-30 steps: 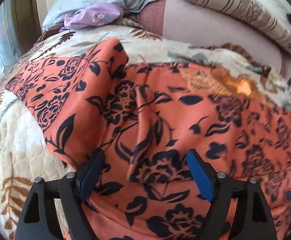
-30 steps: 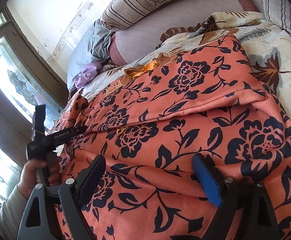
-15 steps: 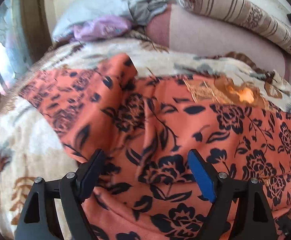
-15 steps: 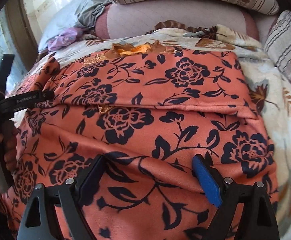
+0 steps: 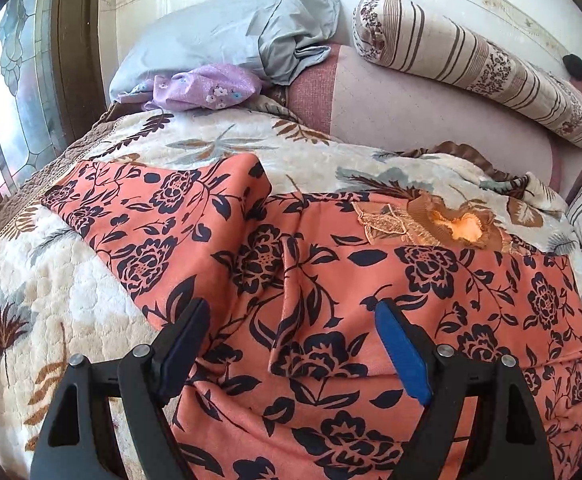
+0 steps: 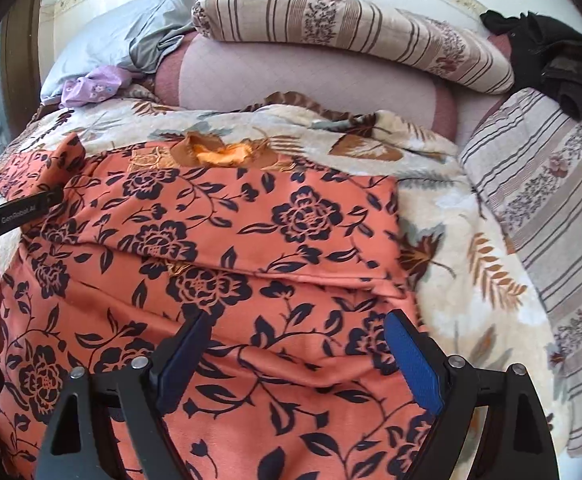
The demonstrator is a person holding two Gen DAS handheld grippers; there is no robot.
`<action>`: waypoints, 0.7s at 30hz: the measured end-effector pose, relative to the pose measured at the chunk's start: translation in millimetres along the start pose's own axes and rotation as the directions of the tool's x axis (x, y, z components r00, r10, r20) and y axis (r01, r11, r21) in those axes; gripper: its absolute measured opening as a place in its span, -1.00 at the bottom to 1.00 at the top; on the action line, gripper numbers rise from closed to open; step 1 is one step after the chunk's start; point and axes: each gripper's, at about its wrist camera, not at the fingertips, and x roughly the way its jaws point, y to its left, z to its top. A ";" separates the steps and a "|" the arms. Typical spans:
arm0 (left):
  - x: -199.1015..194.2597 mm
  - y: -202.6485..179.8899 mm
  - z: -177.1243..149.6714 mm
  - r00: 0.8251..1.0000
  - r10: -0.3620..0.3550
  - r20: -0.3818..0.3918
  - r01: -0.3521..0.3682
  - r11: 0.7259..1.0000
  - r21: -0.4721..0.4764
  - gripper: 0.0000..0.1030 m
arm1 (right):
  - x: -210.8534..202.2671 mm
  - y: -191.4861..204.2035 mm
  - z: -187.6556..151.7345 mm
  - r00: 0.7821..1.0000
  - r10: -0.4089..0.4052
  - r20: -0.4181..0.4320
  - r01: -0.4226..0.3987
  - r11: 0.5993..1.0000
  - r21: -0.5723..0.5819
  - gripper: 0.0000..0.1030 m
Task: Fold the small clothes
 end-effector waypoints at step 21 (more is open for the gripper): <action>-11.0 6.5 5.4 0.999 -0.029 0.026 0.030 0.999 -0.032 0.66 | -27.6 0.1 10.6 0.992 -0.120 0.030 0.121 0.992 -0.028 0.75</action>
